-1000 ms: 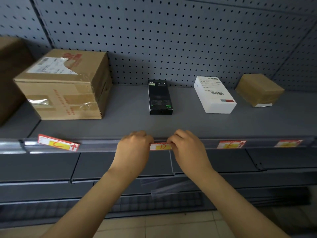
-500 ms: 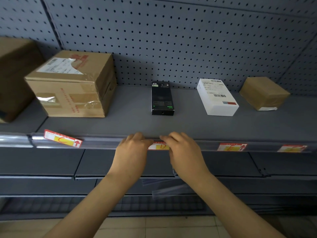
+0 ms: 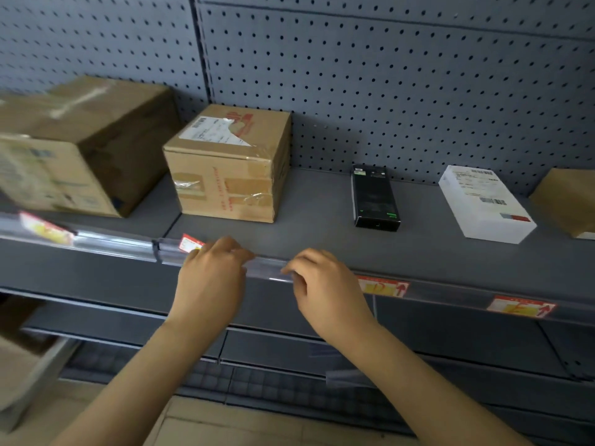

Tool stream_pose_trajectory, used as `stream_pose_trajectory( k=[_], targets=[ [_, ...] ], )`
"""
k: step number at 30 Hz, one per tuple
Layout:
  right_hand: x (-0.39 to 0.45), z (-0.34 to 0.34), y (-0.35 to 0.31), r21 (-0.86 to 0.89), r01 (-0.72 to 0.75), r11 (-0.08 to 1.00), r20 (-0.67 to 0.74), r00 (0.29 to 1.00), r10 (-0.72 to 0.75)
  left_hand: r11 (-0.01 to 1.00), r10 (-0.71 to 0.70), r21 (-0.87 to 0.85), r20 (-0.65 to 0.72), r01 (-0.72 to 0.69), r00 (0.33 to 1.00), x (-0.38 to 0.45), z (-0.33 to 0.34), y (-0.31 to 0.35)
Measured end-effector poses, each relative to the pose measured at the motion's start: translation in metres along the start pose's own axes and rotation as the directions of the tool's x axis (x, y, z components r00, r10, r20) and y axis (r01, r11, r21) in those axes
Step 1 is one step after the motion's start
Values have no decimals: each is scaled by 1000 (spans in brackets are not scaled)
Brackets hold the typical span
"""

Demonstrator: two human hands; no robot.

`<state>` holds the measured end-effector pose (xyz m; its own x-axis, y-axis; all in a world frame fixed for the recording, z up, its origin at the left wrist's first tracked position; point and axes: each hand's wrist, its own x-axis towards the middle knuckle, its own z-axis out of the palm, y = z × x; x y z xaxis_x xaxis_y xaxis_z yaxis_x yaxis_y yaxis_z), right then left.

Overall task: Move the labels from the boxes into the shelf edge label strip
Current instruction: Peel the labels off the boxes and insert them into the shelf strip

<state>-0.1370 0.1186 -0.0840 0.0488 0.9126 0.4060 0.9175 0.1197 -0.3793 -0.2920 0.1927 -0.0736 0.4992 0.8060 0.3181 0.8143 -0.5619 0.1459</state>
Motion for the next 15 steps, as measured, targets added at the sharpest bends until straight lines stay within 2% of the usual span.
stream_pose_trajectory(
  k=[4, 7, 13, 15],
  targets=[
    [28, 30, -36, 45, -53, 998, -30, 998, 54, 999, -14, -30, -31, 13, 999, 17, -12, -52],
    [39, 50, -58, 60, -139, 988, -21, 990, 141, 995, 28, -96, -15, -29, 1000, 22, -15, -89],
    [46, 74, -83, -37, -288, 957, -87, 955, 284, 934, 112, -342, 10, -102, 994, 30, -15, -127],
    [49, 76, -87, -86, -307, 948, -100, 949, 298, 919, 152, -372, 22, -133, 988, 32, -14, -132]
  ],
)
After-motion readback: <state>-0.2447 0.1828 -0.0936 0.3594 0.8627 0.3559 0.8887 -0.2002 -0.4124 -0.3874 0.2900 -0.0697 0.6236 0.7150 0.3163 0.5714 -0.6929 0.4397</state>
